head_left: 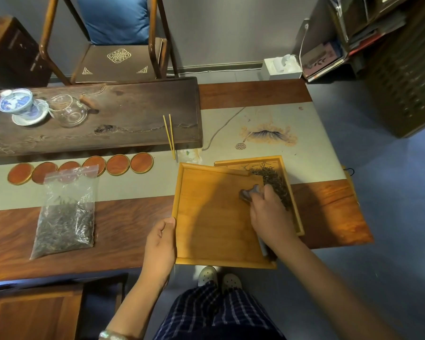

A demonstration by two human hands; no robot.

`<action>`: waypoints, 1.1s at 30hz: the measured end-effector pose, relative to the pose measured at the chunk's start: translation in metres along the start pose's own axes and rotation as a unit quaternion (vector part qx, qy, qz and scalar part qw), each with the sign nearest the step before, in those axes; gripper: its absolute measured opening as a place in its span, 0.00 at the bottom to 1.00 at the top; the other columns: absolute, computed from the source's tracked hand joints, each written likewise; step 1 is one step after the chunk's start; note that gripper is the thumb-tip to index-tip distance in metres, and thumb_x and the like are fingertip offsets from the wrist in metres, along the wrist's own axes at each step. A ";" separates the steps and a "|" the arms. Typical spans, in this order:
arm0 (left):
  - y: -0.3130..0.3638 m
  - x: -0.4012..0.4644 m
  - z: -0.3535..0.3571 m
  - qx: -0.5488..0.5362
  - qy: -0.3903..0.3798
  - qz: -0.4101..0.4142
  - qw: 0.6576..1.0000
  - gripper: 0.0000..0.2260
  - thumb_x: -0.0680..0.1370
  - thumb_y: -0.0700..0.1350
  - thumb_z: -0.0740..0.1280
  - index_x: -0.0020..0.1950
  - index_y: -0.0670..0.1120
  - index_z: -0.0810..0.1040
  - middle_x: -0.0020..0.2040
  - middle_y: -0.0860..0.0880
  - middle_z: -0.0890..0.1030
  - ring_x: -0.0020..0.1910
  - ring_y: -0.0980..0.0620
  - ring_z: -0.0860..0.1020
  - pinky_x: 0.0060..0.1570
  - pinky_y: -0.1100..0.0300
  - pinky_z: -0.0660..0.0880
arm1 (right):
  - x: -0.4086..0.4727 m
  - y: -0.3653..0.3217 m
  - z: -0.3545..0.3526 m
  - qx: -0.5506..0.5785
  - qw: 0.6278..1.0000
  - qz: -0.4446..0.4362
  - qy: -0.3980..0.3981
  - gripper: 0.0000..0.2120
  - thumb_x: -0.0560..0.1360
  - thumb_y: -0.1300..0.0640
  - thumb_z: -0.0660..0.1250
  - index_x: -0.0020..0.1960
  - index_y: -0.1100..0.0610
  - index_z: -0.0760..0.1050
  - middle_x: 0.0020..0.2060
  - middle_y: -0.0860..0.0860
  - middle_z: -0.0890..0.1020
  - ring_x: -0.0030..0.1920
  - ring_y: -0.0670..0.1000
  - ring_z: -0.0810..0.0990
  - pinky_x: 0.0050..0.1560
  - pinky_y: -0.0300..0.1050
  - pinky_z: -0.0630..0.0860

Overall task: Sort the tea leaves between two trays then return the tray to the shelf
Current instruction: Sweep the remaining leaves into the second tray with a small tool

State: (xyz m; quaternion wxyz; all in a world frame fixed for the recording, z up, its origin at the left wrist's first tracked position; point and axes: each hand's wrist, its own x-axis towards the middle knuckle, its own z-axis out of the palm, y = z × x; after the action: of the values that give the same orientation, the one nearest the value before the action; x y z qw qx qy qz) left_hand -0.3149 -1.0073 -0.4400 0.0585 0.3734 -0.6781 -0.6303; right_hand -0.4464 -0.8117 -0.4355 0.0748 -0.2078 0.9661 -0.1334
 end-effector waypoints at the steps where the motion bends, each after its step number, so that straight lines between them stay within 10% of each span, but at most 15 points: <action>1: -0.001 0.000 -0.001 -0.001 -0.006 -0.001 1.000 0.13 0.83 0.48 0.57 0.50 0.46 0.81 0.45 0.52 0.83 0.42 0.65 0.79 0.39 0.76 0.71 | 0.003 0.005 0.000 -0.010 1.000 0.012 0.002 0.14 0.80 0.60 0.56 0.63 0.60 0.73 0.52 0.55 0.70 0.48 0.53 0.72 0.40 0.40 0.65; 17: -0.003 -0.007 -0.010 -0.004 -0.015 0.007 1.000 0.14 0.83 0.46 0.57 0.47 0.49 0.81 0.42 0.57 0.84 0.41 0.65 0.79 0.40 0.73 0.72 | 0.038 0.035 -0.008 0.005 0.995 0.103 0.004 0.15 0.81 0.59 0.55 0.64 0.61 0.71 0.56 0.59 0.71 0.51 0.56 0.75 0.49 0.48 0.75; 27: -0.001 -0.003 -0.014 0.002 -0.021 0.000 1.000 0.15 0.83 0.46 0.57 0.47 0.47 0.82 0.43 0.50 0.84 0.44 0.56 0.81 0.44 0.61 0.72 | 0.027 0.041 -0.031 0.119 0.992 0.007 0.046 0.17 0.81 0.57 0.57 0.68 0.58 0.70 0.49 0.52 0.68 0.46 0.49 0.70 0.42 0.40 0.67; 33: 0.002 -0.006 -0.004 0.000 -0.011 0.004 1.000 0.14 0.82 0.47 0.58 0.43 0.51 0.81 0.42 0.54 0.83 0.40 0.64 0.79 0.40 0.71 0.71 | 0.007 0.004 -0.027 0.074 0.991 -0.109 0.021 0.13 0.79 0.58 0.61 0.63 0.57 0.74 0.48 0.50 0.69 0.45 0.47 0.71 0.41 0.36 0.70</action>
State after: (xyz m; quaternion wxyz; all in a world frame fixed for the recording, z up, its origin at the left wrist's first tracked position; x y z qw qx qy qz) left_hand -0.3088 -1.0072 -0.4350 0.0535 0.3640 -0.6801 -0.6341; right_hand -0.4599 -0.8054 -0.4120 0.0549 -0.3029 0.9267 -0.2158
